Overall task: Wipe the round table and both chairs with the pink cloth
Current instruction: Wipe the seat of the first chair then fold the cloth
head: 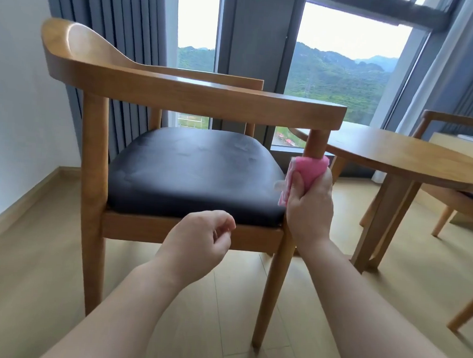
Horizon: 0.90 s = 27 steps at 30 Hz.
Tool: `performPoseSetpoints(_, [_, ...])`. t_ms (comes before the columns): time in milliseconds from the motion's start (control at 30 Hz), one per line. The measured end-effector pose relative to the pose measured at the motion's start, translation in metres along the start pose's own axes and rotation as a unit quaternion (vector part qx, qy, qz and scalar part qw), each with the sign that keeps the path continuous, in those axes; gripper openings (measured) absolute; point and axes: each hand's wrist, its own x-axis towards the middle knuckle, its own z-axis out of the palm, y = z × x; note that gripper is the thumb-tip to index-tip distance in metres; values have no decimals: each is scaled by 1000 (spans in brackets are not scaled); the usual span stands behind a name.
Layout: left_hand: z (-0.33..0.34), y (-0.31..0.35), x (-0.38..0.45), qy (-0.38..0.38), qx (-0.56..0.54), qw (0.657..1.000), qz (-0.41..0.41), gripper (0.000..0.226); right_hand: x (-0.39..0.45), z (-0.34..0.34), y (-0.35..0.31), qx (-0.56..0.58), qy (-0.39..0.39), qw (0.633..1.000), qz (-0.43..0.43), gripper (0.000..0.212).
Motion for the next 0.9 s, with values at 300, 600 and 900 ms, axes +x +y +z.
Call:
performPoseSetpoints(300, [3, -6, -2, 1, 19, 1000, -9, 14, -91, 2, 66, 75, -142, 978, 134, 63])
performPoseSetpoints(600, [5, -10, -2, 2, 19, 999, -26, 14, -119, 6, 82, 11, -130, 981, 144, 65])
performPoseSetpoints(900, [0, -17, -13, -24, 54, 998, -33, 14, -111, -2, 70, -182, -26, 962, -201, 76])
